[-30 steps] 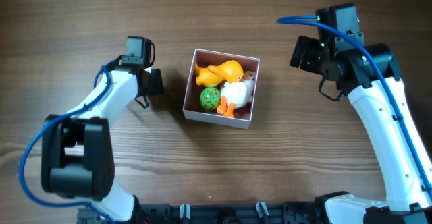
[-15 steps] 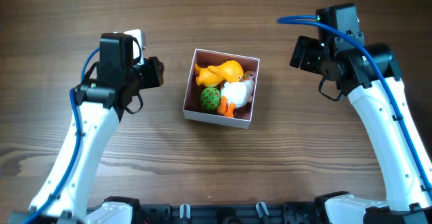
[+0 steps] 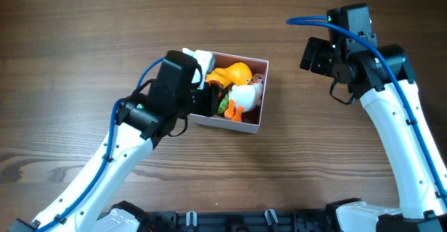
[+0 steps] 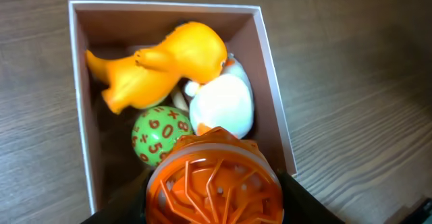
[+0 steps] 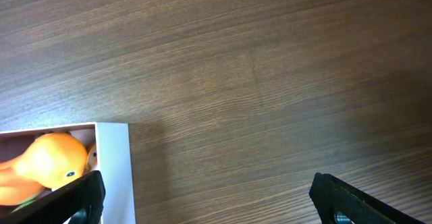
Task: Pack container
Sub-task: 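Carry the orange round toy into the box and release it, then withdraw left gripper from the box to the left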
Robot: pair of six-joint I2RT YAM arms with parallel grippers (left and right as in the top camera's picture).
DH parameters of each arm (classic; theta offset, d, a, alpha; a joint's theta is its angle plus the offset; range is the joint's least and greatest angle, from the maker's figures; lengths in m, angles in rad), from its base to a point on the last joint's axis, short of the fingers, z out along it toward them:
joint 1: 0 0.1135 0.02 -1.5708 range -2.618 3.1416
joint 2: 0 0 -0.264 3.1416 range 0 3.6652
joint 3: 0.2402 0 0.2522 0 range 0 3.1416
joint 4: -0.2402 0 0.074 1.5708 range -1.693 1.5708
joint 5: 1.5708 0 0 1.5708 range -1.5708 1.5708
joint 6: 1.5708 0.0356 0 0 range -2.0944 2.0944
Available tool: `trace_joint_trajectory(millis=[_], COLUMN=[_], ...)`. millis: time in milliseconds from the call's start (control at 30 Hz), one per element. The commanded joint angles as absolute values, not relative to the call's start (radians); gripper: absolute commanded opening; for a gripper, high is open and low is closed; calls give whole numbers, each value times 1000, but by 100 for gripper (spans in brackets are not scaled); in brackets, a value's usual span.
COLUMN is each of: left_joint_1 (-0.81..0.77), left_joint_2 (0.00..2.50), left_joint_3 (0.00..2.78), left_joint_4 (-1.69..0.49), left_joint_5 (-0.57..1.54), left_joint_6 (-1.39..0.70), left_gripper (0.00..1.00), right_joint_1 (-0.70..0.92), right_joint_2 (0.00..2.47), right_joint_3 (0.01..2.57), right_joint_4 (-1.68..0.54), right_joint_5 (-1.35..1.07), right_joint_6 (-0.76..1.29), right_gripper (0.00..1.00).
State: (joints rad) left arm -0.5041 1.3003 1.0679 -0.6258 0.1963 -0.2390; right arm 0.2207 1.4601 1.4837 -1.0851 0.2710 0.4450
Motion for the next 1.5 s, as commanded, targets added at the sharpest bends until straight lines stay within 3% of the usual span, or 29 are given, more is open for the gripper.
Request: trace_joint_trajectory(millis=[0,267,333,400,467,533,733,1167,1467], left_joint_1=[-553,-559,-559,-559,-558,-553,-460,79,116], left_joint_2=[1362,1506,1509,1509,1509,1504,1423,1212,1213], left_joint_3=[1060,1060,1060,1060,1060,1060,1060,1060,1060], left_joint_4=[-630,-602,-601,-595,-587,-572,-524,-502,-604], left_joint_5=[162,155,155,155,155,155,155,121,121], left_joint_6=[-248,-247,-247,-240,-232,-186,-189,-221,-221], left_gripper=[43,45,50,75,80,100,100,100,100], right_joint_1=[220,220,220,220,220,220,220,220,220], right_joint_2=[1448,1448,1448,1448,1448,1448,1448,1448,1448], right_joint_3=[1495,1495,1495,1495,1495,1495,1495,1495,1495], right_joint_4=[-1085,-1085,-1085,-1085,-1085,-1085,-1085,-1085,-1085], right_joint_5=[292,292,292,292,292,292,292,292,292], right_joint_6=[445,445,445,445,445,445,445,445,445], right_gripper=[100,100,100,100,100,100,100,100,100])
